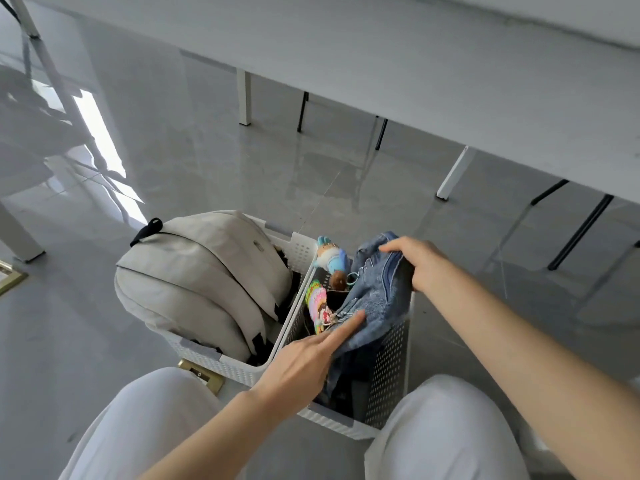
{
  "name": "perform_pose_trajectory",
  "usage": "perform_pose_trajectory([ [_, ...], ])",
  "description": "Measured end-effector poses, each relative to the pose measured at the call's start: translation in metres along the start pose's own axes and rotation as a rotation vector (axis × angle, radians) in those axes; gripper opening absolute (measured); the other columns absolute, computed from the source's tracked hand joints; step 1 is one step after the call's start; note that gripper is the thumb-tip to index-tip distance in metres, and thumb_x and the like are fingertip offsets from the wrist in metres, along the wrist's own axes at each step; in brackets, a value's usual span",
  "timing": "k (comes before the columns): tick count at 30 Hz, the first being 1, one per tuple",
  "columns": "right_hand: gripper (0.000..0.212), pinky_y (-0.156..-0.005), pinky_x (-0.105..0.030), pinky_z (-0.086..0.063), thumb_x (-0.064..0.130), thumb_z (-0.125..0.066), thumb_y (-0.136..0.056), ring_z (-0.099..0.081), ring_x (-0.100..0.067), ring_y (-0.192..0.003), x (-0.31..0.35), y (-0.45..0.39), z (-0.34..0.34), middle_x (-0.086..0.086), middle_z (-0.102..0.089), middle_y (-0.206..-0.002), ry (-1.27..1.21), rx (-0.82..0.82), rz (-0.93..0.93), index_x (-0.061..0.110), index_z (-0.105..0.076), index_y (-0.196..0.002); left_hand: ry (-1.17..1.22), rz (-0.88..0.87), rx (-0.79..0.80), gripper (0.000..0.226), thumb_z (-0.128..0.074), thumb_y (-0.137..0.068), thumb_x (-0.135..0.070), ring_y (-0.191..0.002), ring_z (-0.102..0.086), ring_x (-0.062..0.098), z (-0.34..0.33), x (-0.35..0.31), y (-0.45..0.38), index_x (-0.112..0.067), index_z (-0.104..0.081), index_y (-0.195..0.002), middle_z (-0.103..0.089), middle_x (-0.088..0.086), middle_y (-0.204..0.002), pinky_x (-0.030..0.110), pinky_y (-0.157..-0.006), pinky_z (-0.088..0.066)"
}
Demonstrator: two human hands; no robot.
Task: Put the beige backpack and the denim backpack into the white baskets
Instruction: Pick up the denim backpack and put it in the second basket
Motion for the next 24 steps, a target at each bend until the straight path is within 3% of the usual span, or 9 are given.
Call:
perform_pose_trajectory([
  [3, 0.049, -0.075, -0.036, -0.051, 0.014, -0.074, -0.051, -0.064, -0.031, -0.078, 0.014, 0.019, 0.016, -0.017, -0.067, -0.093, -0.108, -0.043, 0.068, 0.004, -0.067, -0.098, 0.025, 0.071, 0.016, 0.086, -0.043, -0.096, -0.019, -0.087, -0.060, 0.029, 0.002, -0.007, -0.002, -0.054, 0.021, -0.141, -0.063, 0.000, -0.126, 0.031, -0.064, -0.039],
  [5, 0.054, -0.077, -0.037, -0.051, 0.016, -0.072, -0.046, -0.063, -0.032, -0.081, 0.018, 0.028, 0.026, -0.016, -0.065, -0.092, -0.154, -0.071, 0.105, 0.004, -0.067, -0.098, 0.039, 0.092, 0.043, 0.085, -0.048, -0.094, -0.022, -0.097, -0.059, 0.027, 0.000, -0.016, -0.006, -0.048, 0.014, -0.146, -0.061, 0.000, -0.129, 0.028, -0.068, -0.036],
  [9, 0.042, -0.077, -0.037, -0.050, 0.014, -0.073, -0.060, -0.062, -0.031, -0.084, 0.018, 0.037, 0.036, -0.013, -0.063, -0.093, -0.160, -0.110, 0.144, 0.002, -0.065, -0.099, 0.135, 0.096, 0.106, 0.081, -0.056, -0.090, -0.020, -0.110, -0.059, 0.024, -0.010, -0.019, -0.018, -0.046, -0.007, -0.149, -0.057, -0.005, -0.137, 0.030, -0.080, -0.045],
  [11, 0.048, -0.078, -0.036, -0.051, 0.015, -0.073, -0.059, -0.064, -0.031, -0.090, 0.004, 0.034, 0.034, -0.014, -0.065, -0.100, -0.149, -0.114, 0.096, 0.001, -0.065, -0.104, 0.230, 0.163, 0.267, 0.084, -0.063, -0.088, -0.023, -0.105, -0.061, 0.021, -0.026, -0.003, -0.020, -0.052, -0.009, -0.146, -0.059, 0.001, -0.131, 0.033, -0.088, -0.049],
  [13, 0.047, -0.073, -0.035, -0.050, 0.013, -0.072, -0.063, -0.064, -0.033, -0.089, -0.014, 0.031, 0.030, -0.015, -0.064, -0.098, -0.105, -0.093, 0.030, -0.002, -0.063, -0.107, 0.343, 0.265, 0.585, 0.089, -0.070, -0.084, -0.026, -0.108, -0.061, 0.019, -0.043, 0.013, -0.016, -0.061, -0.010, -0.141, -0.059, 0.002, -0.129, 0.035, -0.096, -0.049],
  [15, 0.039, -0.068, -0.033, -0.048, 0.011, -0.071, -0.067, -0.060, -0.031, -0.080, -0.025, 0.032, 0.029, -0.013, -0.061, -0.091, -0.075, -0.082, -0.003, -0.002, -0.062, -0.103, 0.449, 0.357, 0.797, 0.078, -0.069, -0.085, -0.021, -0.105, -0.066, 0.017, -0.044, 0.030, -0.019, -0.047, -0.027, -0.145, -0.068, 0.001, -0.121, 0.033, -0.094, -0.052],
  [17, 0.034, -0.065, -0.031, -0.045, 0.011, -0.072, -0.067, -0.056, -0.029, -0.076, -0.027, 0.032, 0.028, -0.011, -0.060, -0.093, -0.054, -0.071, -0.001, 0.001, -0.063, -0.099, 0.582, 0.498, 0.612, 0.043, -0.060, -0.090, -0.009, -0.093, -0.072, 0.021, -0.032, 0.061, -0.049, -0.015, -0.055, -0.132, -0.074, 0.005, -0.105, 0.028, -0.081, -0.058],
  [20, 0.027, -0.067, -0.032, -0.041, 0.010, -0.071, -0.071, -0.049, -0.023, -0.073, -0.025, 0.036, 0.031, -0.004, -0.052, -0.085, -0.035, -0.058, 0.026, 0.004, -0.062, -0.096, 0.243, 0.574, 0.110, 0.035, -0.052, -0.087, -0.004, -0.100, -0.066, 0.027, -0.010, 0.103, -0.099, -0.012, -0.061, -0.121, -0.069, 0.012, -0.115, 0.036, -0.085, -0.055],
  [24, 0.009, -0.067, -0.032, -0.045, 0.006, -0.069, -0.071, -0.055, -0.025, -0.071, -0.028, 0.041, 0.030, -0.008, -0.059, -0.080, 0.006, -0.009, 0.068, 0.005, -0.062, -0.076, 0.124, 0.407, 0.274, 0.072, -0.055, -0.086, -0.003, -0.132, -0.045, 0.032, -0.067, 0.093, -0.134, -0.025, -0.028, -0.149, -0.031, 0.011, -0.154, 0.040, -0.110, -0.038],
])
Point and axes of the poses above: each hand's wrist, its own y-axis away from the middle knuckle, its own z-axis out of the back of the hand, x = y × z, the point moved 7 cm from there along -y, towards the middle knuckle
